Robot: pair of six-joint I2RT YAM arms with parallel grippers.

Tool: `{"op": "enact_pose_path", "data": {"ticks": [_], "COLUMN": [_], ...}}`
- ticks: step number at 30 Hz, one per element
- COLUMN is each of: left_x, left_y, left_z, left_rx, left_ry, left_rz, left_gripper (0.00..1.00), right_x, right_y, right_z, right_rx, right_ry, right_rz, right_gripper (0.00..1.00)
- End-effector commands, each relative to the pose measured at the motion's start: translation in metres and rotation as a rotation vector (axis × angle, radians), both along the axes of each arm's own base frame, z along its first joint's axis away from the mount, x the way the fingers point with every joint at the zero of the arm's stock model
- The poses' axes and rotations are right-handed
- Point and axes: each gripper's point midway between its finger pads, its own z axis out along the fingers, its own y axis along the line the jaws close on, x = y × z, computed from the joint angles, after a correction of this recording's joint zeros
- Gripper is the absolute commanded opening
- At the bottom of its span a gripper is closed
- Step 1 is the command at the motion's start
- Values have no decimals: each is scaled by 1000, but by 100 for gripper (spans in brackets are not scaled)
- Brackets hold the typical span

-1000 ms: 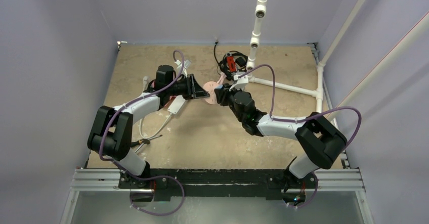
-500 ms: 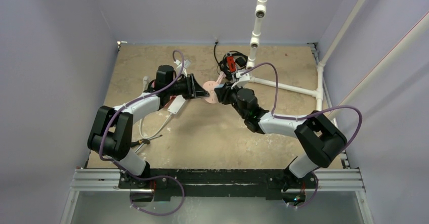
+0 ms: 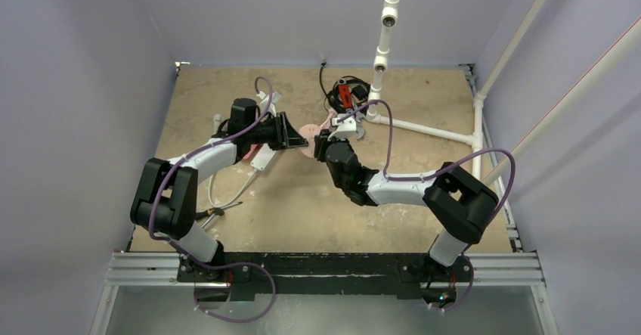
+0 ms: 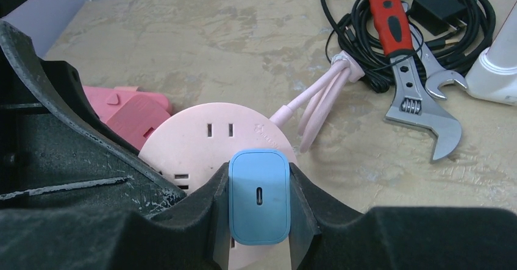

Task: Pull the plug off the socket

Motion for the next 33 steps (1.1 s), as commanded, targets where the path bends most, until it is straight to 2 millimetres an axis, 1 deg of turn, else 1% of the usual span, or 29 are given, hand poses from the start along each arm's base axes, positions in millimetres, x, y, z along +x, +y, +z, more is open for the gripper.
{"op": "enact_pose_path", "data": {"ticks": [1,4,6,9,11,15,17,21,23,25,26,28,29,33], "left_x": [4,5,7,7,8,8,9,9,9,10,10,10,9,10], "left_y": [-4,-3,-1,1,3,4,4,4,4,4,4,4,4,5], "left_z": [4,2,1,0,0,-1,-1,-1,-1,-1,-1,-1,-1,0], "left_rx": [2,18,35,57,68,75,76,80,82,83,84,84,84,86], "left_ry": [-57,-59,-65,-71,-75,-76,-76,-77,-77,-76,-77,-77,-77,-81], "left_rz": [-10,-5,-1,5,9,12,11,13,15,15,15,14,14,14], "left_gripper": [0,0,0,0,0,0,0,0,0,0,0,0,0,0], "right_x": [-3,-2,3,19,22,24,29,24,17,7,5,7,8,5], "right_y": [20,14,8,-10,-20,-19,-25,-21,-12,1,4,7,7,5], "right_z": [27,38,43,48,50,48,46,48,46,40,36,26,24,27], "right_rx": [57,86,112,166,186,184,165,149,126,83,61,23,16,25], "right_ry": [-40,-60,-64,-66,-72,-65,-69,-75,-77,-73,-67,-46,-43,-44], "right_rz": [23,25,49,98,119,127,85,55,35,13,-9,-30,-39,-44], "right_gripper": [0,0,0,0,0,0,0,0,0,0,0,0,0,0]}}
